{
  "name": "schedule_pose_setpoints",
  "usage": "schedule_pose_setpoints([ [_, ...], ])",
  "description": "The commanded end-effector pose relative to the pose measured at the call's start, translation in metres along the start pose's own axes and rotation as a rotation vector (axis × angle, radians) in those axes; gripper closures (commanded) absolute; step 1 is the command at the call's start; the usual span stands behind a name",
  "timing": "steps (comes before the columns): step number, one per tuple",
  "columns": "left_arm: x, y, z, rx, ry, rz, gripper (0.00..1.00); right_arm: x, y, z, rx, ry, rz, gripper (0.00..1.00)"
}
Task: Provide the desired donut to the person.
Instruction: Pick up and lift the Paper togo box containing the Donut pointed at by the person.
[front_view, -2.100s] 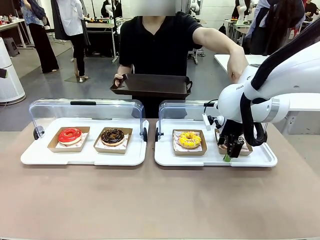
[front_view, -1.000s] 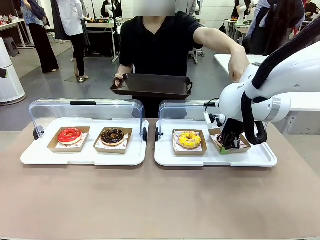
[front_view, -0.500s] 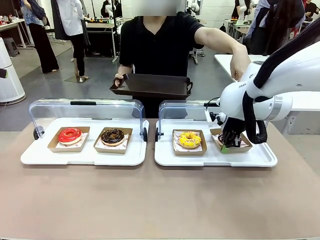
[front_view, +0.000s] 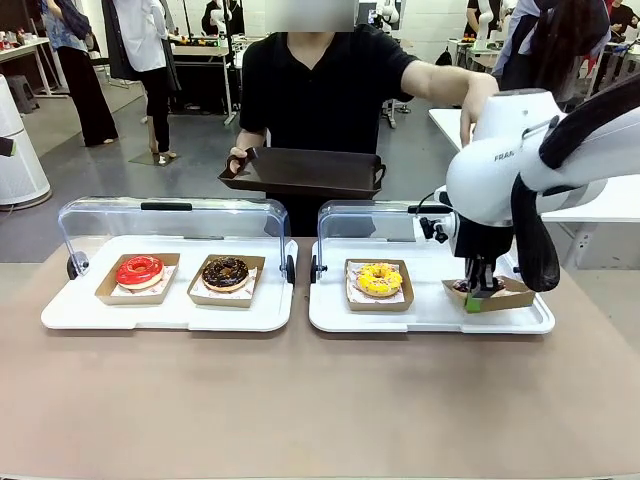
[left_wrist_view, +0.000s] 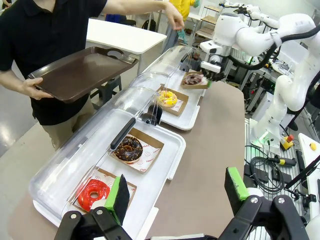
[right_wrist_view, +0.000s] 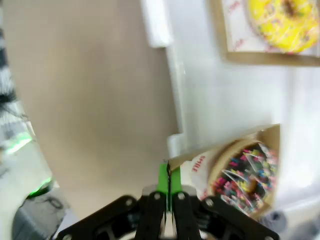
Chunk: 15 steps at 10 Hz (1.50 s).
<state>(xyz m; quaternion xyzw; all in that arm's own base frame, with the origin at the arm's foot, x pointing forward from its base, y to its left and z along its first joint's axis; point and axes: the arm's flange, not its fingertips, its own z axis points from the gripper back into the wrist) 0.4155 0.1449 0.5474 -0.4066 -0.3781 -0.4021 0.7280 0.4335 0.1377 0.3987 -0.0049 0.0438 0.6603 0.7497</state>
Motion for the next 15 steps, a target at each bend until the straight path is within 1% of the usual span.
schedule_pose_setpoints([
  [1,0.001,0.0,0.001,-0.005,-0.011,-0.005,0.0,0.008,0.036,0.035,0.014,0.055,0.02,1.0],
  [3,0.001,0.0,0.001,-0.005,-0.011,-0.005,0.0,0.012,0.072,0.075,0.061,0.079,0.06,1.0],
  [5,0.001,0.0,0.001,-0.005,-0.011,-0.005,0.0,0.015,0.091,0.117,0.02,0.097,0.066,1.0],
  [7,0.001,0.0,0.001,-0.005,-0.011,-0.005,0.0,0.026,0.102,0.163,-0.043,0.091,0.052,1.0],
  [9,0.001,0.0,0.001,-0.005,-0.011,-0.005,0.0,0.036,0.09,0.192,-0.063,0.082,-0.002,1.0],
  [11,0.001,0.0,0.001,-0.005,-0.011,-0.005,0.0,0.045,0.071,0.208,-0.057,0.069,-0.051,1.0],
  [14,0.001,0.0,0.001,-0.005,-0.011,-0.005,0.0,0.05,0.061,0.216,-0.07,0.047,-0.071,1.0],
  [15,0.001,0.0,0.001,-0.005,-0.011,-0.005,0.0,0.049,0.062,0.214,-0.072,0.034,-0.054,1.0],
])
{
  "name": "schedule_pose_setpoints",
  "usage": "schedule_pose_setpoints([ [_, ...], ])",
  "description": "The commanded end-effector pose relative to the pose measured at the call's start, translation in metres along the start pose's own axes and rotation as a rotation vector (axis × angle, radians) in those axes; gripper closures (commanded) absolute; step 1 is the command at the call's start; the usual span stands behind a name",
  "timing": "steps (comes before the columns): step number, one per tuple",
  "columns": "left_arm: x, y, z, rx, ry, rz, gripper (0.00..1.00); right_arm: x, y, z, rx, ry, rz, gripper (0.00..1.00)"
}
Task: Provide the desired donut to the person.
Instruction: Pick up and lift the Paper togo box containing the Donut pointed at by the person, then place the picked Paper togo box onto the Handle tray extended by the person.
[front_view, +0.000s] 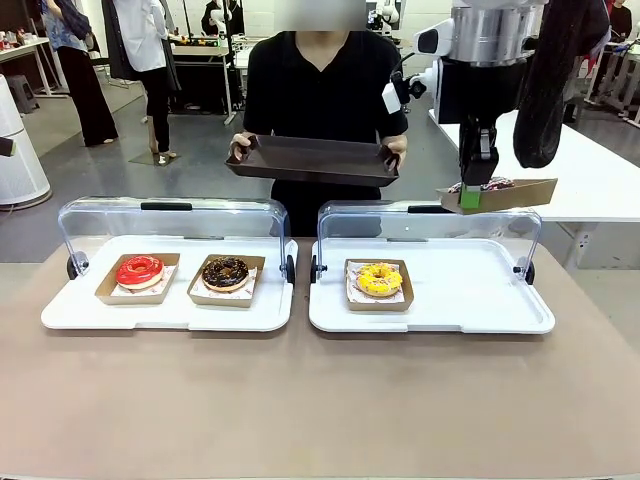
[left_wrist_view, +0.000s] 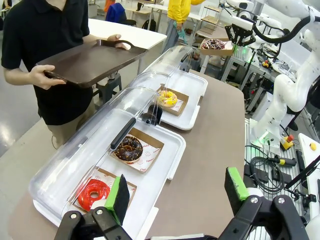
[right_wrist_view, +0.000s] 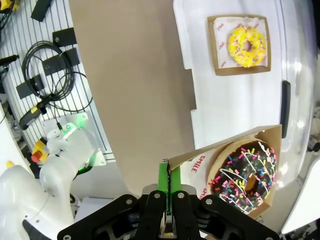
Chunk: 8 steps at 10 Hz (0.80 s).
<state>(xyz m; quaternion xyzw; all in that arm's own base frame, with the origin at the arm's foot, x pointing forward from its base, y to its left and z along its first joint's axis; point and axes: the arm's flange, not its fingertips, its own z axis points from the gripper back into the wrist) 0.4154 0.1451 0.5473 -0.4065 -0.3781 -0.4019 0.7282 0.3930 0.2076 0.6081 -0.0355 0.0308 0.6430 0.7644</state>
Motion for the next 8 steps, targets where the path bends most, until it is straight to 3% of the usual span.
schedule_pose_setpoints([
  [1,0.001,-0.0005,0.001,-0.006,-0.011,-0.005,0.0,-0.0007,0.0011,-0.0011,0.001,0.002,0.0,1.0],
  [8,0.001,-0.0005,0.001,-0.006,-0.011,-0.005,0.0,-0.0007,0.0011,-0.0011,0.001,0.002,0.0,1.0],
])
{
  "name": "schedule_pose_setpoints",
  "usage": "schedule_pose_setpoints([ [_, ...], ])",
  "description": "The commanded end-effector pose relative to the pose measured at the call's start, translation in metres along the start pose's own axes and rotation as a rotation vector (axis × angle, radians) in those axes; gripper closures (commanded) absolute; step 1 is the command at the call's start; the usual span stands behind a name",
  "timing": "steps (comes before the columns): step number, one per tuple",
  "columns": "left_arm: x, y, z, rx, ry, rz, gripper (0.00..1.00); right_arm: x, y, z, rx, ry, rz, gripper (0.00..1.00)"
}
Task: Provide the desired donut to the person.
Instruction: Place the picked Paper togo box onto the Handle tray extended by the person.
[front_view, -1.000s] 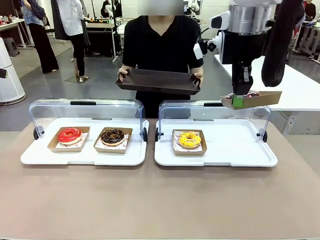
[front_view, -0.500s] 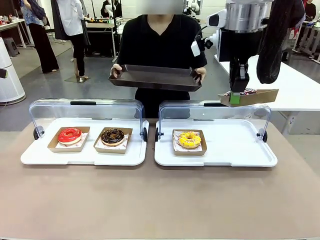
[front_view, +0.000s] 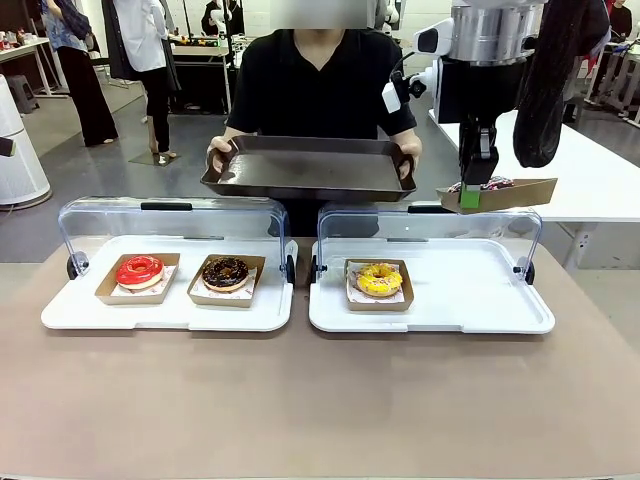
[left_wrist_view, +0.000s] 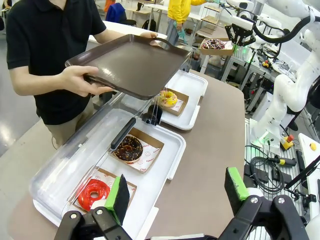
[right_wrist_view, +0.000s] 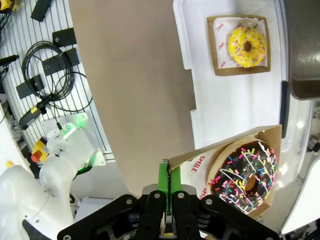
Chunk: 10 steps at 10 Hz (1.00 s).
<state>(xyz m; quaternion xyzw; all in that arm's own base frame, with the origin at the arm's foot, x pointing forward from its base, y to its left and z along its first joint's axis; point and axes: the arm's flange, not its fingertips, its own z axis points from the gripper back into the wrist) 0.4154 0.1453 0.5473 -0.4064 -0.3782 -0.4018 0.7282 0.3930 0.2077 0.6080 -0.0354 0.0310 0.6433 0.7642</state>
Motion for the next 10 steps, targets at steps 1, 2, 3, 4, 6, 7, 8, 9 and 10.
schedule_pose_setpoints([
  [1,0.001,-0.0005,0.0009,-0.006,-0.011,-0.005,0.0,-0.0007,0.0011,-0.0009,0.001,0.001,-0.001,1.0],
  [2,0.001,-0.0005,0.0009,-0.006,-0.011,-0.005,0.0,-0.0007,0.0011,-0.0009,0.001,0.001,-0.001,1.0],
  [3,0.001,-0.0005,0.0009,-0.006,-0.011,-0.005,0.0,-0.0007,0.0011,-0.0009,0.001,0.001,-0.001,1.0],
  [4,0.001,-0.0005,0.0009,-0.006,-0.011,-0.005,0.0,-0.0007,0.0011,-0.0009,0.001,0.001,-0.001,1.0],
  [6,0.001,-0.0005,0.0009,-0.006,-0.011,-0.005,0.0,-0.0007,0.0011,-0.0009,0.001,0.001,-0.001,1.0],
  [7,0.001,-0.0005,0.0009,-0.006,-0.011,-0.005,0.0,-0.0007,0.0011,-0.0009,0.001,0.001,-0.001,1.0],
  [8,0.001,-0.0005,0.0009,-0.006,-0.011,-0.005,0.0,-0.0007,0.0011,-0.0009,0.001,0.001,-0.001,1.0],
  [9,0.001,-0.0005,0.0009,-0.006,-0.011,-0.005,0.0,-0.0007,0.0011,-0.0009,0.001,0.001,-0.001,1.0],
  [10,0.001,-0.0005,0.0009,-0.006,-0.011,-0.005,0.0,0.0,0.0,0.0,0.0,0.0,0.0,0.98],
])
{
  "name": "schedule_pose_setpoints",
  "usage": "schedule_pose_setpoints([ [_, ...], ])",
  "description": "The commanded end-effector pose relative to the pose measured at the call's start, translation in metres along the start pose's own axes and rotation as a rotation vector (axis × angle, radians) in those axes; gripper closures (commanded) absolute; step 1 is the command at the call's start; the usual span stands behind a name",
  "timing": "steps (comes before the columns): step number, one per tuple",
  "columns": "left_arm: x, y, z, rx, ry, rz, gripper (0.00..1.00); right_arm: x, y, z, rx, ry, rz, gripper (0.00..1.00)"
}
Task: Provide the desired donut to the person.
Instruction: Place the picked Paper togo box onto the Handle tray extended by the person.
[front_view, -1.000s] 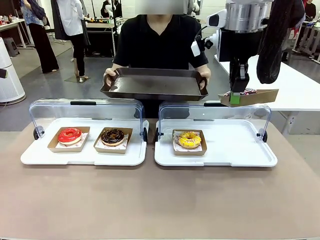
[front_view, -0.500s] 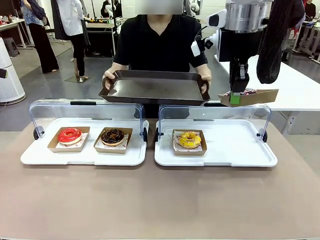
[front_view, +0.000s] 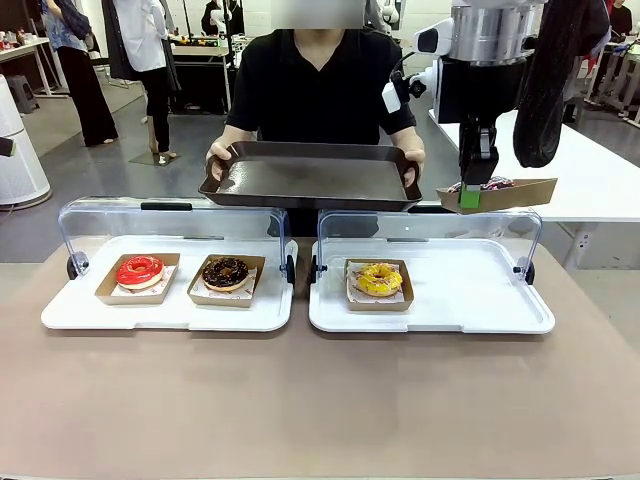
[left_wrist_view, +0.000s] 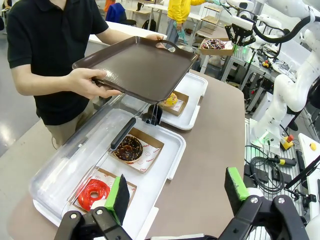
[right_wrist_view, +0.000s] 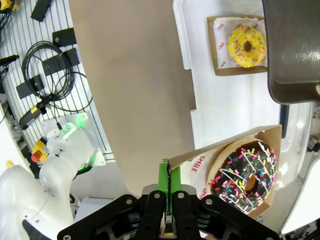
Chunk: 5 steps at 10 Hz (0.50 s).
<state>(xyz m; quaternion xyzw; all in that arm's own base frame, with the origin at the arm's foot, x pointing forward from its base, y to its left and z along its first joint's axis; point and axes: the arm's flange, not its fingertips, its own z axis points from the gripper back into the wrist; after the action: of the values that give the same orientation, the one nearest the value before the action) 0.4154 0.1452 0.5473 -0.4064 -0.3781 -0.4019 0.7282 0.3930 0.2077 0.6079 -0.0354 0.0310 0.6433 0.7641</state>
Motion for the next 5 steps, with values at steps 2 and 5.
schedule_pose_setpoints([
  [2,0.001,0.0,0.001,-0.006,-0.012,-0.005,0.0,0.026,0.019,0.044,-0.165,0.0,-0.007,0.98],
  [5,0.001,0.0,0.001,-0.006,-0.012,-0.005,0.0,0.075,0.025,0.096,-0.273,-0.033,0.0,0.98],
])
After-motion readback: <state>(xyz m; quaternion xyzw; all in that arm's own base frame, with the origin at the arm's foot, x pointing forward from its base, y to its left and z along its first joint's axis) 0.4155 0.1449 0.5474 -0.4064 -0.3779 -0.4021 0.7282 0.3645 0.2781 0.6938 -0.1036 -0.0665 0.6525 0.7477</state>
